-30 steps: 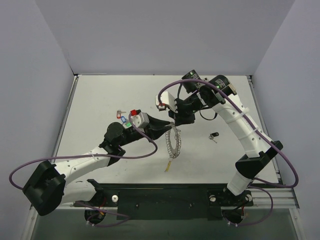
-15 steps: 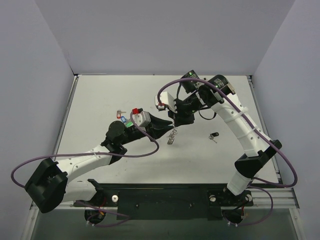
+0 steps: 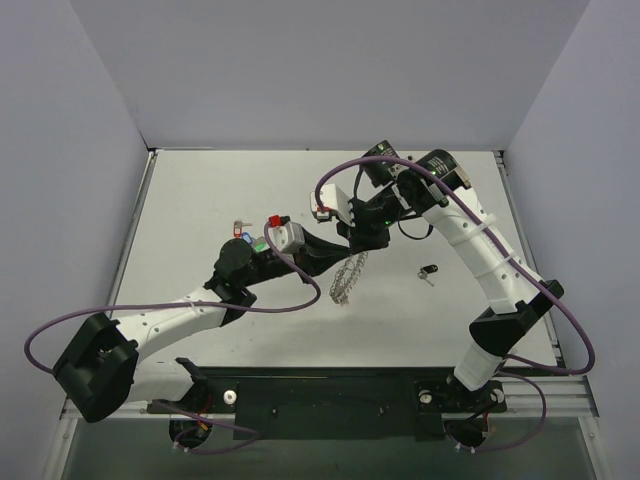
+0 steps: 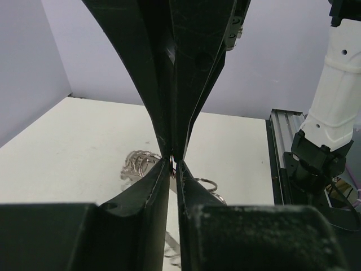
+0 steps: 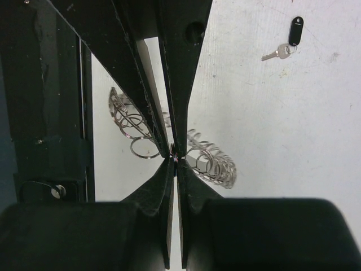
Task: Put the keys on the keyring
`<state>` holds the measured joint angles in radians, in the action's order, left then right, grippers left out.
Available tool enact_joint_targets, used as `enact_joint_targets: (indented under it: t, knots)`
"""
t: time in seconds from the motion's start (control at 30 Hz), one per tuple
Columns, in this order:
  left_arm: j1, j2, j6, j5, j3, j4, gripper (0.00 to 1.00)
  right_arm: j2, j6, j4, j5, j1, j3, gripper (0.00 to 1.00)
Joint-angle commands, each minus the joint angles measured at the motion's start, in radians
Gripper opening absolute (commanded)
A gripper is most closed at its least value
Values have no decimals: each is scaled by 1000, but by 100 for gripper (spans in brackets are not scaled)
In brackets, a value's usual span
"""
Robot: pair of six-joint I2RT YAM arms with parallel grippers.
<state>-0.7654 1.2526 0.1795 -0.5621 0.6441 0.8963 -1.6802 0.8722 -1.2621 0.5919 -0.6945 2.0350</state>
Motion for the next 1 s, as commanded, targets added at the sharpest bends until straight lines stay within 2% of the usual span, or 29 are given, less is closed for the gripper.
enact_joint_targets:
  t: [0.0,0.43,0.47,0.5,0.97]
  knots:
    - [-11,7,3,-25,57,26,20,16,5,-20,46,-7,22,0]
    - [-11,28,11,-24,91,-30,17,27,5,-20,37,-13,10,0]
    - [-9,31,9,-27,92,-33,1,25,7,-20,37,-11,7,0]
    - [-9,33,8,-30,94,-33,0,27,7,-20,39,-14,7,0]
    - [-15,-33,11,94,46,-28,0,30,-33,9,22,-17,-27,0]
